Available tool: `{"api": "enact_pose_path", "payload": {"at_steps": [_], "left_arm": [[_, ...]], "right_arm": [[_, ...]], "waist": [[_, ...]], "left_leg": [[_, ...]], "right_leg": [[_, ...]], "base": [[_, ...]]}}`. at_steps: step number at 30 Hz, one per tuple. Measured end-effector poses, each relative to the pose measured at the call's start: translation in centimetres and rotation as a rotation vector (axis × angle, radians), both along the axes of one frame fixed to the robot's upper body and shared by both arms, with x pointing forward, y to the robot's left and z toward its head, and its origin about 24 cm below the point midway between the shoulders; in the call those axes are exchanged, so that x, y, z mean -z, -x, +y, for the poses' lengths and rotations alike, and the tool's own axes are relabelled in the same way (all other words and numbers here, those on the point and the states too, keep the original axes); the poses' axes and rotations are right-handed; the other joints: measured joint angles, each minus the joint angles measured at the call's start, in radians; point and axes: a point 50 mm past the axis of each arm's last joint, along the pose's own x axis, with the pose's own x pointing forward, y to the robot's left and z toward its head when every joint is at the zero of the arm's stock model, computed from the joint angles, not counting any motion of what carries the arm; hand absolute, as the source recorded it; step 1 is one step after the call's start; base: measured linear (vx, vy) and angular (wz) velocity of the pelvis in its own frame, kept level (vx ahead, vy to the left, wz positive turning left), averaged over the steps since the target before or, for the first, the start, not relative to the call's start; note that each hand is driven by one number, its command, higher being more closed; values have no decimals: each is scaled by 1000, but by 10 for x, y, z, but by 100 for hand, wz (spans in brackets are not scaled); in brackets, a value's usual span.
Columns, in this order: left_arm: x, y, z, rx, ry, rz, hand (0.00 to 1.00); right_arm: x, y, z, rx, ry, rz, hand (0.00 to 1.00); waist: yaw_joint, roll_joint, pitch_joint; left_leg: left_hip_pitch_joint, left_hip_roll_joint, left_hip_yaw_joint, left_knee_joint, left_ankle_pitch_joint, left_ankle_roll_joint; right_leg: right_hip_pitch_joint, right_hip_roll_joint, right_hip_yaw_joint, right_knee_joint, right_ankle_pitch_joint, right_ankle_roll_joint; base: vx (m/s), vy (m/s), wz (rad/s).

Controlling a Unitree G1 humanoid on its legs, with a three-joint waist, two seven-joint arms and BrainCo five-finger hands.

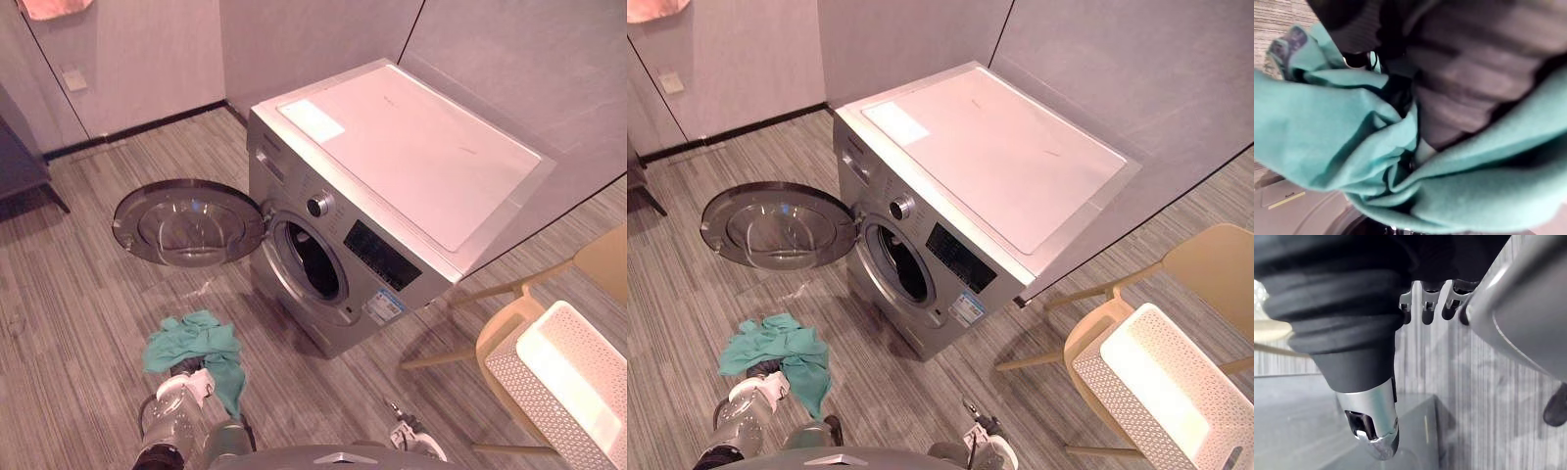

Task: Pick up the laundry basket with both hands and put the clothes into the washing machine.

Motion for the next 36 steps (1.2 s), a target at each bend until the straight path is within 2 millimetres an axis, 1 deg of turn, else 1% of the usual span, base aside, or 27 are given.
{"api": "enact_pose_path", "payload": {"at_steps": [1,2,3,4,5,6,10,11,12,13,14,15,16,17,18,20,22,24,25,27,28,29,30,31,33,34,36], "left_arm": [[1,0,-1,6,-2,7,100],[5,2,-5,15,1,30,100],[7,4,-7,18,3,40,100],[11,7,-13,37,9,65,100],[13,9,-16,53,10,79,100],[18,12,-26,91,20,104,100],[16,3,-53,160,66,91,100],[13,-2,-62,194,76,76,100],[9,-5,-71,222,86,54,100],[6,-6,-76,233,94,37,100],[1,-10,-83,248,115,-2,100],[-5,-13,-89,268,132,-38,100],[-7,-13,-90,270,135,-50,100],[-8,-11,-87,258,135,-59,100],[-8,-8,-82,234,135,-58,100],[-6,-5,-74,193,135,-54,100],[-2,3,-71,169,136,-31,100],[1,9,-70,157,137,-12,100],[1,10,-69,146,141,-10,100],[-2,9,-64,127,136,-26,100],[-2,9,-64,126,136,-27,100],[-1,7,-55,130,109,-23,100],[-1,6,-49,121,93,-20,100],[3,10,-36,98,57,12,100],[0,6,-29,154,4,5,100],[-2,2,-30,172,-2,-4,100],[-9,-8,-36,214,-8,-45,100]], "right_arm": [[-1,-2,1,-13,-2,-11,0],[-1,-4,3,-35,-10,-27,0],[-2,-6,4,-50,-10,-35,0],[-5,-11,5,-62,-6,-63,0],[-6,-14,7,-77,-3,-74,0],[-9,-15,6,-88,12,-103,0],[-13,-15,7,-77,17,-145,0],[-14,-16,8,-63,16,-155,0],[-17,-17,9,-58,20,-176,0],[-19,-20,9,-61,22,-190,0],[-24,-26,9,-70,30,-226,0],[-29,-32,7,-89,46,-259,0],[-31,-34,8,-103,49,-267,0],[-31,-36,12,-123,45,-270,0],[-32,-38,14,-140,46,-279,0],[-35,-45,20,-158,38,-300,0],[-39,-53,25,-214,54,-318,0],[-44,-66,28,-272,94,-334,0],[-48,-73,28,-282,110,-344,0],[-50,-82,26,-364,162,-334,0],[-49,-81,24,-377,174,-323,0],[-40,-74,29,-397,155,-266,0],[-37,-72,33,-409,141,-246,0],[-31,-66,42,-430,114,-210,0],[-24,-50,39,-382,94,-170,0],[-23,-48,37,-363,94,-166,0],[-24,-46,27,-310,102,-167,0]], "waist": [[-5,-2,1],[-12,-9,4],[-17,-12,8],[-34,-24,23],[-43,-23,27],[-65,-28,37],[-64,-11,40],[-64,-7,47],[-58,2,57],[-54,8,64],[-49,20,73],[-45,47,82],[-45,58,84],[-41,59,88],[-23,56,88],[5,54,88],[22,41,86],[23,37,85],[21,36,85],[22,42,82],[23,49,78],[24,0,76],[27,-14,74],[17,-12,65],[-5,-7,41],[-6,-6,38],[-20,5,30]], "left_leg": [[21,-12,7,-37,12,11],[69,-41,26,-109,35,23],[92,-53,38,-139,45,26],[141,-78,46,-184,60,26],[151,-89,46,-193,64,23],[182,-108,34,-213,77,6],[197,-104,20,-244,101,-21],[196,-94,15,-194,76,-35],[174,-70,13,-51,19,-56],[150,-55,14,54,-5,-68],[77,-30,8,275,-4,-75],[18,-14,-29,437,16,-102],[-1,-13,-51,495,27,-118],[-30,-16,-62,576,77,-129],[-82,-11,-55,650,80,-80],[-134,37,-76,646,27,-46],[-140,60,-143,509,14,-45],[-137,64,-256,351,5,-60],[-125,69,-328,245,6,-73],[-69,120,-372,18,-2,-102],[-51,135,-366,-29,0,-109],[-26,101,-284,10,30,-244],[-19,91,-261,22,17,-231],[-24,91,-228,66,-7,-215],[-23,67,-166,75,-31,-168],[-23,61,-142,69,-30,-146],[-13,27,-33,17,-11,-87]], "right_leg": [[-5,36,7,1,-26,-2],[-28,97,17,-10,-60,-12],[-36,125,34,-27,-66,-11],[-39,183,88,-103,-63,-6],[-38,193,110,-147,-51,-5],[-10,187,109,-207,13,-62],[11,191,94,-235,32,-73],[35,190,79,-234,33,-74],[71,192,74,-228,33,-74],[92,192,73,-224,29,-79],[123,191,72,-204,-16,-108],[132,201,67,-164,-74,-110],[138,203,68,-152,-95,-121],[159,192,84,-154,-111,-131],[164,171,105,-152,-115,-126],[150,149,154,-150,-122,-114],[116,114,231,-127,-143,-81],[66,87,327,-86,-178,-41],[35,66,392,-66,-203,-2],[26,7,503,-96,-240,62],[39,-13,522,-124,-240,73],[56,-86,576,-160,-197,113],[45,-96,593,-161,-165,110],[45,-99,600,-198,-28,106],[28,-144,575,-321,265,142],[11,-153,568,-331,317,153],[-88,-142,530,-285,333,160]], "base": [[19,96,-15],[29,34,-9],[58,0,-12],[56,-20,3],[95,-32,29],[132,-15,23],[132,-7,11],[111,-13,16],[104,-10,9],[70,-10,-4],[13,-15,-15],[-25,-6,-11],[-43,66,-7],[-5,201,-14],[32,220,-30],[95,223,-71],[135,282,-97],[178,356,-101],[242,505,-102],[323,741,-129],[350,882,-122],[242,625,-82],[188,572,-96],[170,538,-79],[215,676,-70],[141,581,-71],[75,450,-86]]}}
